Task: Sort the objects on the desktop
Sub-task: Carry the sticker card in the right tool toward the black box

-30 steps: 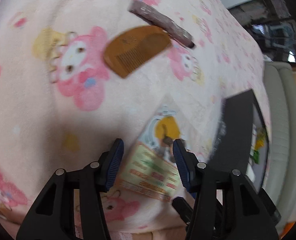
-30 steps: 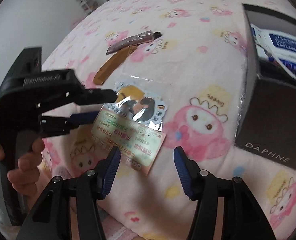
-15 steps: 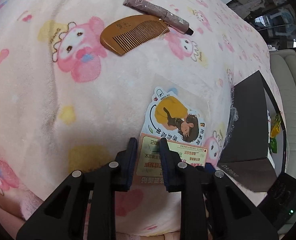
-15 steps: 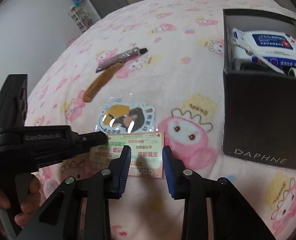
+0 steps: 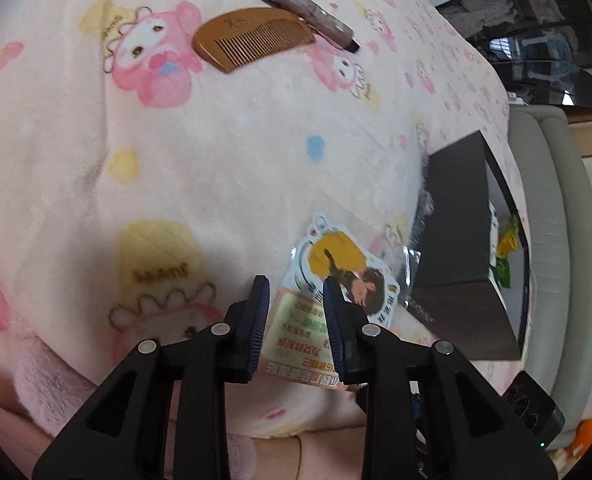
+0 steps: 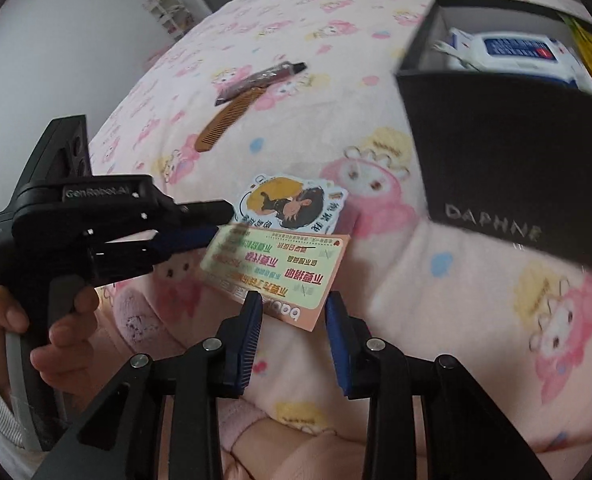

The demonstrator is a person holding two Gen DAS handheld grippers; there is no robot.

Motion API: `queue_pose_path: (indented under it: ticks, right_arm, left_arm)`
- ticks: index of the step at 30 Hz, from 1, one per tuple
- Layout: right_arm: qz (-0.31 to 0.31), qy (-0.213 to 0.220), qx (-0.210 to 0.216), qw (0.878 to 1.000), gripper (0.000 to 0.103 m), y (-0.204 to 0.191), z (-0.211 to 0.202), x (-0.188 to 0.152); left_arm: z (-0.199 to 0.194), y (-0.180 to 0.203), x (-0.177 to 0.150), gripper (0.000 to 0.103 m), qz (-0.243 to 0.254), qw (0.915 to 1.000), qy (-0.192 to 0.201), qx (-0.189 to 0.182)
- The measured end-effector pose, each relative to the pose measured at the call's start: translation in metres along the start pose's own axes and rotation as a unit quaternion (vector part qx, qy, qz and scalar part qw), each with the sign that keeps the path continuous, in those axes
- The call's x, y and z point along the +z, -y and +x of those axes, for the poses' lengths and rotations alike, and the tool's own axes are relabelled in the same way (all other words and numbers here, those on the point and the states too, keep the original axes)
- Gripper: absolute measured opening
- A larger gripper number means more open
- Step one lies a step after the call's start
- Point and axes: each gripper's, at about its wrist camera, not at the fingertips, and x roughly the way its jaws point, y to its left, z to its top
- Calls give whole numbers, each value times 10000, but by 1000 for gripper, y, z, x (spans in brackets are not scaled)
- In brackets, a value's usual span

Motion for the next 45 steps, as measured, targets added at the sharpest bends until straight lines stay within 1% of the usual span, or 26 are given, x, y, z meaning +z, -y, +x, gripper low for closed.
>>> queue_pose_path:
  ticks: [2,4,8,10,12,14,16,17,19,22,23,25,26,28,29,30,31,32,33,35,36,40,45]
  right_arm:
    - [230,-6,-60,9997,29,8,4,4]
    - [555,22,-2,9985,29,19,6,7]
    - [1519,-89,505,9871,29,47,18,2]
    - [1670,-130,505,9846,29,52,22,1]
    - [1619,-88,510,9855,29,50,22,3]
    - [1546,0,504,9867,29,46,18,4]
    - [1506,159,446,9875,29,44,13,5]
    - [1525,315,358,9871,29,46,9,6]
    - [1568,564,215,9858,29,48,5,9]
    - [1678,307,297,9849,29,52,20,11]
    - [1677,163,301,9852,29,50,27,12]
    - [1620,-36,360,9861,29,46,35,12]
    - [1565,-119,367,9869,29,43,38,11]
    - [1314,-196,258,9908,29,30,33,10]
    - [1136,-235,141,9932,29,22,30,8]
    - [861,-244,-74,9960,29,12,25,6]
    - [689,-181,-129,9974,29,6,21,4]
    - [566,-113,-192,9981,29,1,18,3]
    - [569,-32,-277,9980,29,2,17,3]
    - [603,104,-424,9972,29,4,17,5]
    - [704,94,-428,9966,29,8,19,7]
    - [1019,18,-180,9946,29,19,27,11]
    - [1213,-175,96,9924,29,25,42,10]
  left_arm:
    - [4,1,1,26,34,9999,12,112]
    - [9,2,1,26,65,9998,-23,195]
    - [17,8,-1,26,172,9994,-81,287]
    - [17,12,-5,26,229,9994,-162,185]
    - [12,14,-6,27,229,9995,-201,9]
    - [8,16,-6,33,271,9996,-117,-24]
    - [8,17,-4,35,306,9995,-44,66]
    - [10,16,-3,35,303,9995,-31,125]
    - [16,14,-1,35,238,9995,-94,160]
    - [23,14,0,35,218,9993,-126,290]
    - [25,14,0,37,220,9991,-140,321]
    - [26,17,-2,37,307,9989,-186,300]
    - [24,18,-4,37,347,9989,-231,236]
    - [14,19,-10,41,361,9987,-354,-94]
    - [5,18,-12,44,350,9984,-297,-335]
    - [-2,17,-13,46,343,9980,-224,-486]
    - [-6,17,-13,49,346,9982,-121,-466]
    - [-7,16,-13,50,346,9987,-33,-380]
    - [-3,15,-12,50,338,9992,-10,-202]
    - [9,11,-10,49,235,9995,-167,-89]
    - [14,10,-9,49,179,9996,-220,-59]
    - [16,8,-7,49,93,9999,-97,62]
    - [28,14,-10,49,264,9991,-154,284]
